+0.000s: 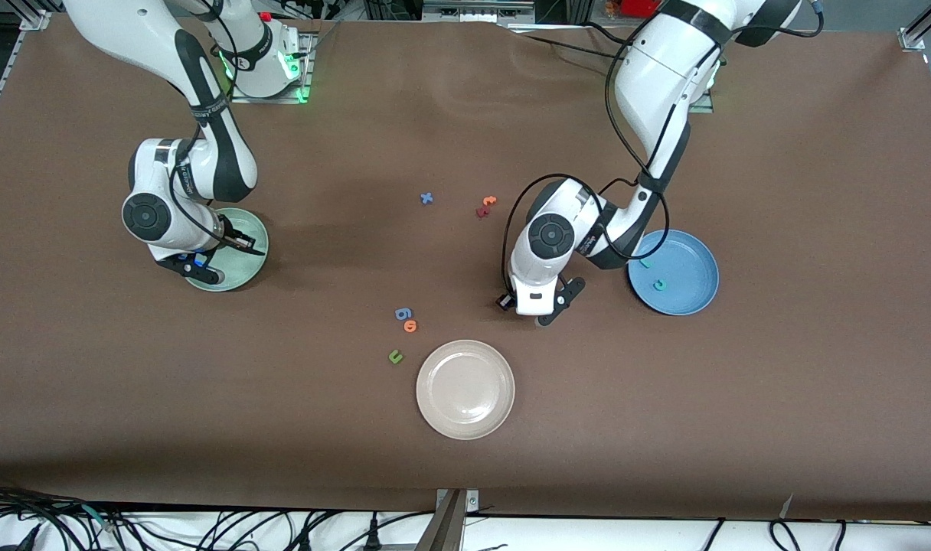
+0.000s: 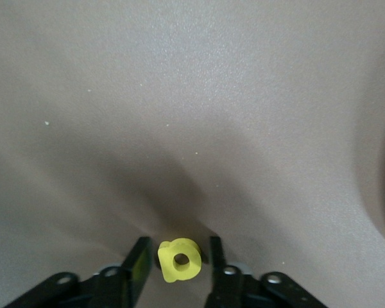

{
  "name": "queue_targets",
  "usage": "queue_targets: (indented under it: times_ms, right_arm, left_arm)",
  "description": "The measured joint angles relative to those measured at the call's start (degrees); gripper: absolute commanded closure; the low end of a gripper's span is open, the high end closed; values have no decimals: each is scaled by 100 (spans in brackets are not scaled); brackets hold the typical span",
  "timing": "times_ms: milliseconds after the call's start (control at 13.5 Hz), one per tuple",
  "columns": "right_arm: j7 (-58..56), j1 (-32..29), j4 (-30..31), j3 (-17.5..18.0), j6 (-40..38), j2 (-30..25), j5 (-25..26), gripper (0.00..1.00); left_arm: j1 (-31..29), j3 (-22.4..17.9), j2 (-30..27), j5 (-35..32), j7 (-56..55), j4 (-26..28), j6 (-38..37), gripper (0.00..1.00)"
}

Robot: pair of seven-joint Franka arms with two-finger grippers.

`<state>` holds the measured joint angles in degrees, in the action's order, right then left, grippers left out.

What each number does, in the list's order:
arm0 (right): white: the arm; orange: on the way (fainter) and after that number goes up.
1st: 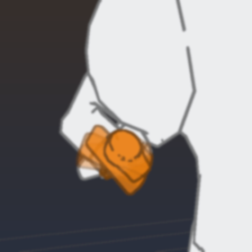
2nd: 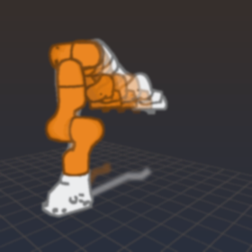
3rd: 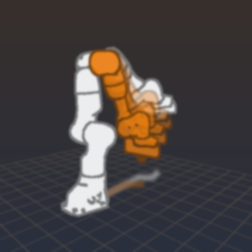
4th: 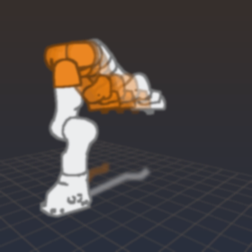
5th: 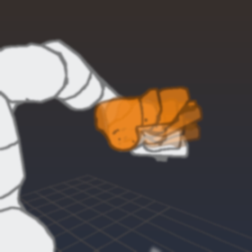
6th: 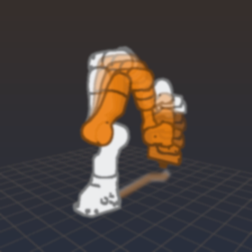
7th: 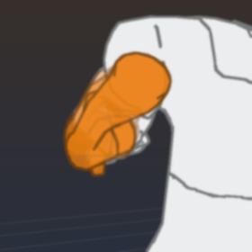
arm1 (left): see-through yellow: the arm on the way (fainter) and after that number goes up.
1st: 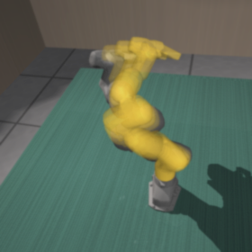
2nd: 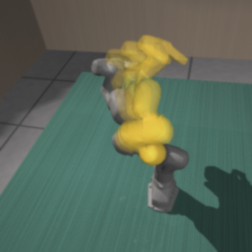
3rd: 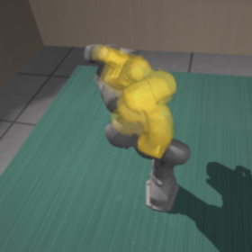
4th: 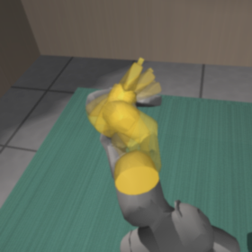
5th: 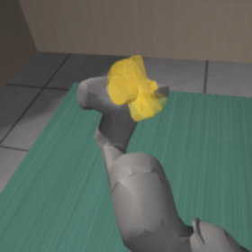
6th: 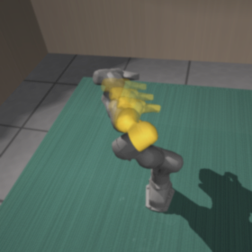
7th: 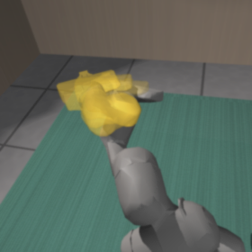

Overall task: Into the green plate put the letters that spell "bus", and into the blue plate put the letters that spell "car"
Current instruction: 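Drop the u in the green plate while the left gripper grasps the a, then drop the yellow a in the blue plate while the right gripper withdraws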

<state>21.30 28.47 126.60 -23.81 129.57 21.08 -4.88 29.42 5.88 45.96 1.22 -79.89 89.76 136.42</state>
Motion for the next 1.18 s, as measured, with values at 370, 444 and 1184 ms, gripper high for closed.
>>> queue_targets:
  times_ms: [370,444,1184]
  right_arm:
    - [-57,0,-1166,-135,-1560,-339,-4,1]
    - [-118,-1,-1502,-191,-1976,-382,-5,1]
    - [-1301,-17,-4646,-652,-5313,-447,-7,0]
  left_arm:
    - [0,-1,-13,-2,-8,0,-25,76]
    - [0,-1,-13,-2,-8,0,-25,77]
    - [-421,-132,-57,-21,1714,-843,-3013,83]
